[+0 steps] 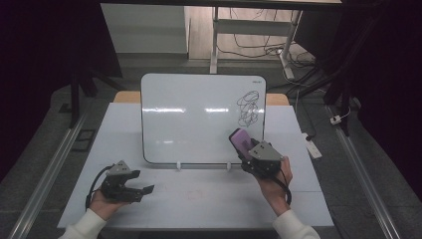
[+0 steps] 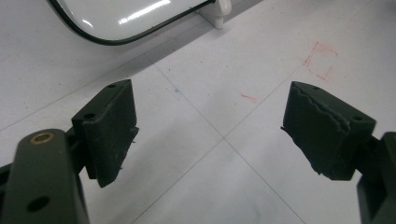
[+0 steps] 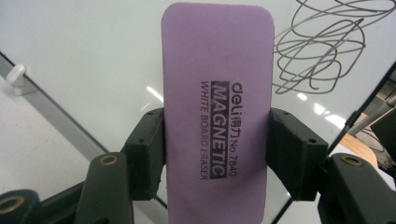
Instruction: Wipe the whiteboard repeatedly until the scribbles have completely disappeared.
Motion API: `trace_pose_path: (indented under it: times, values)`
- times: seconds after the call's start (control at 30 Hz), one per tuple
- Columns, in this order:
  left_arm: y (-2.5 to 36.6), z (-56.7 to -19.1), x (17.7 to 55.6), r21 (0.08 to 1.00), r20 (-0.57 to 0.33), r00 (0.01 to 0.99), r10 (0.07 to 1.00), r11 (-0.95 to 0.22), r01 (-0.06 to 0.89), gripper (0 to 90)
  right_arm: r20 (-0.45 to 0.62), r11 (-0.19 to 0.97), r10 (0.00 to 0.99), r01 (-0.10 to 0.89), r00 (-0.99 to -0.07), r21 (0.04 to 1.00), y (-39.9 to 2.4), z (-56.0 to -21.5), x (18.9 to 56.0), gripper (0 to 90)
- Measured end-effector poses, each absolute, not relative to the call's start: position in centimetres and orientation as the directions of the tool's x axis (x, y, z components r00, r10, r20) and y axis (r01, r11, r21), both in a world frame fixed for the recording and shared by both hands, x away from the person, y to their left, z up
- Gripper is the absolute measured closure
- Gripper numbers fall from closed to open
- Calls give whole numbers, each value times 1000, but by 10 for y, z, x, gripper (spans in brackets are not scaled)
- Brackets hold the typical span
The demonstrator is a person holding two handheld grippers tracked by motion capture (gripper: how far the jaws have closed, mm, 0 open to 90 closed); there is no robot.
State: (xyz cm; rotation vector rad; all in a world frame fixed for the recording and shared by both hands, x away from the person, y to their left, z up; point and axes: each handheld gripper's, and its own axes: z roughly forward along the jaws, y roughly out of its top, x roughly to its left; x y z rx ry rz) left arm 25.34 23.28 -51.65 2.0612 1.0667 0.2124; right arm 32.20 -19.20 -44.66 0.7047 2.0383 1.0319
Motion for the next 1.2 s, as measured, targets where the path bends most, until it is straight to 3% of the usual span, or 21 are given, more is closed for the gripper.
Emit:
trace_pose_path:
  times: [1.2]
  values:
    - [234, -518, 256, 712, -228, 634, 739, -318, 626, 173, -448, 579, 744, 143, -496, 803, -174, -451, 353, 406]
